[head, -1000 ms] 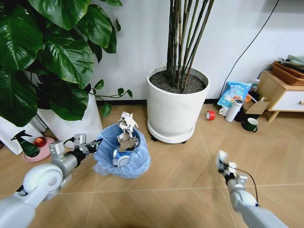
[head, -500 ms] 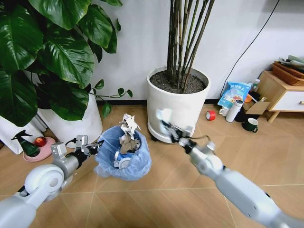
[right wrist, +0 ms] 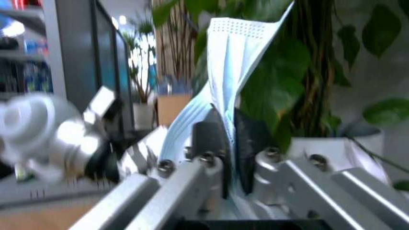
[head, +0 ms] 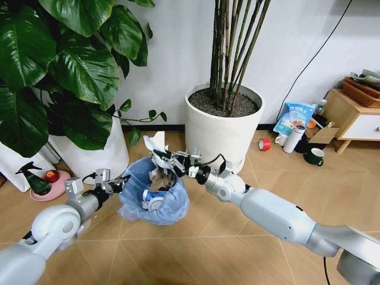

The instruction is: Pick up the trash bin and place the garbage on the floor into it.

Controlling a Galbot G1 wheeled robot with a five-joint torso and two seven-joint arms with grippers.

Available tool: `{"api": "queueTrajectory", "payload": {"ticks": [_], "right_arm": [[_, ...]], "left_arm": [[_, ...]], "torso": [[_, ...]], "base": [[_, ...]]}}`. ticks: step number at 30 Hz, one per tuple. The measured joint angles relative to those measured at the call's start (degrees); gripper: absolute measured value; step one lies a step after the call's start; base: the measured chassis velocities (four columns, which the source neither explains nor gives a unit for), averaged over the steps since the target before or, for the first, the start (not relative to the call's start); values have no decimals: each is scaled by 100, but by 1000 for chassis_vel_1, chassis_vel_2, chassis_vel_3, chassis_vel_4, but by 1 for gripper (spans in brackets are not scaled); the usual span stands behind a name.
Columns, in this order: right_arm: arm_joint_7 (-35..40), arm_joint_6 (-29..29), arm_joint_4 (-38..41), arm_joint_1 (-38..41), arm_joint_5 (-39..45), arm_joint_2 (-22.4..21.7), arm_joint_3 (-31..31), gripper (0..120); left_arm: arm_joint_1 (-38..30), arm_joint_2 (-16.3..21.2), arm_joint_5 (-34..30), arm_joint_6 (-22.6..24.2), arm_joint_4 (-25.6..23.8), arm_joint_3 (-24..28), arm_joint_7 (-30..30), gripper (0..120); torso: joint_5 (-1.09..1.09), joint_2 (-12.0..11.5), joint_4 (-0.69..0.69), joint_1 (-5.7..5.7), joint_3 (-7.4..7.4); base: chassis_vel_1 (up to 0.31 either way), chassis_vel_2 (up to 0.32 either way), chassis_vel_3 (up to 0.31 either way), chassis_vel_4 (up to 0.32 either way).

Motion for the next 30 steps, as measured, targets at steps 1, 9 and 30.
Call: {"api": "queueTrajectory", "payload": {"ticks": [1, 9, 30], "right_arm": [[-4, -20, -12, 14, -12, -22, 0, 12], [-44, -147, 82, 45, -7, -257, 1, 45], [-313, -184, 101, -335, -104, -575, 258, 100]], "left_arm": [[-16, -5, -9, 0, 2, 1, 2, 0], [-188, -16, -80, 6, 69, 47, 5, 0], [-268, -58, -171, 14, 116, 2, -24, 0]], "torso": [[0, 0, 0, 0, 0], [1, 0, 1, 0, 0], [2, 0, 1, -1, 0]], "base": [[0, 0, 0, 0], [0, 0, 0, 0], [0, 0, 0, 0]]}}
